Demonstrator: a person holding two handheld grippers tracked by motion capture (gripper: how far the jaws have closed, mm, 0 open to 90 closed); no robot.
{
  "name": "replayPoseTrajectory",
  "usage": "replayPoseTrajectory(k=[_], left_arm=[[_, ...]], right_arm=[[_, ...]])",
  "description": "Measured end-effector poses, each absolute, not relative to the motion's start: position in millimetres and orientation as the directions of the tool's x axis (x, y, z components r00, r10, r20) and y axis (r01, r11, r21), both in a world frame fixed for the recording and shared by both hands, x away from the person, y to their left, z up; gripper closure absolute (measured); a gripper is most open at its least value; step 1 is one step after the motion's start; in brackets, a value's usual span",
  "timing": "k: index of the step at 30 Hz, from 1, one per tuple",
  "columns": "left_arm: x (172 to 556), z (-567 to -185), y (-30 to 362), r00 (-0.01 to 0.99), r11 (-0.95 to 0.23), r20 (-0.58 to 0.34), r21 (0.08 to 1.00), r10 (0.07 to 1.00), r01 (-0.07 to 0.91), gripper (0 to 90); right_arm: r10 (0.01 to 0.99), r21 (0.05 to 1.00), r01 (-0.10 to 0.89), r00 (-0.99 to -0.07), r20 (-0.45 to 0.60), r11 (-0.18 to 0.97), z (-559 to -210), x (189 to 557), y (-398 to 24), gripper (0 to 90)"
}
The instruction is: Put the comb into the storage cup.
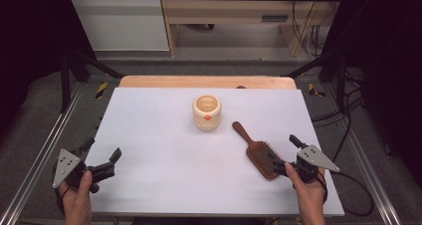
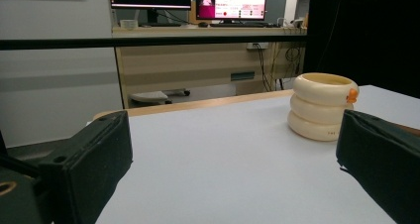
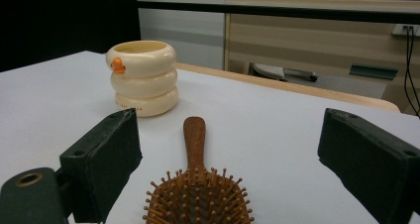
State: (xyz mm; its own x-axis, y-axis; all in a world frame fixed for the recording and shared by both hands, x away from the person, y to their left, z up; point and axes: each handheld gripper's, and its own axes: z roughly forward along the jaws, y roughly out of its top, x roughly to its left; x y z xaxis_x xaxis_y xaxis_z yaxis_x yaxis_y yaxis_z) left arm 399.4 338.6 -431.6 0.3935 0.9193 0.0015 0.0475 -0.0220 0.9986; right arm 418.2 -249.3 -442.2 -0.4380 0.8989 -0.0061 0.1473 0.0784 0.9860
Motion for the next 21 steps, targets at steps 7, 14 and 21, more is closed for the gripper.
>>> replayPoseTrajectory(k=[7, 14, 21], left_arm=[[400, -432, 339, 0.393, -0.022, 0.0, 0.998, 0.92, 0.051, 1.1], [400, -432, 338, 0.394, -0.024, 0.001, 0.998, 0.919, 0.053, 1.1], [400, -432, 339, 0.392, -0.027, 0.003, 0.998, 0.92, 0.055, 1.2]], right_arm=[[0.9, 0.98, 0.192, -0.435, 0.029, 0.061, -443, 419, -247, 6.9], [0.905, 0.972, 0.227, -0.424, 0.042, 0.061, -440, 415, -238, 12.9], [0.889, 0.963, 0.238, -0.458, -0.002, 0.125, -437, 406, -229, 41.7]])
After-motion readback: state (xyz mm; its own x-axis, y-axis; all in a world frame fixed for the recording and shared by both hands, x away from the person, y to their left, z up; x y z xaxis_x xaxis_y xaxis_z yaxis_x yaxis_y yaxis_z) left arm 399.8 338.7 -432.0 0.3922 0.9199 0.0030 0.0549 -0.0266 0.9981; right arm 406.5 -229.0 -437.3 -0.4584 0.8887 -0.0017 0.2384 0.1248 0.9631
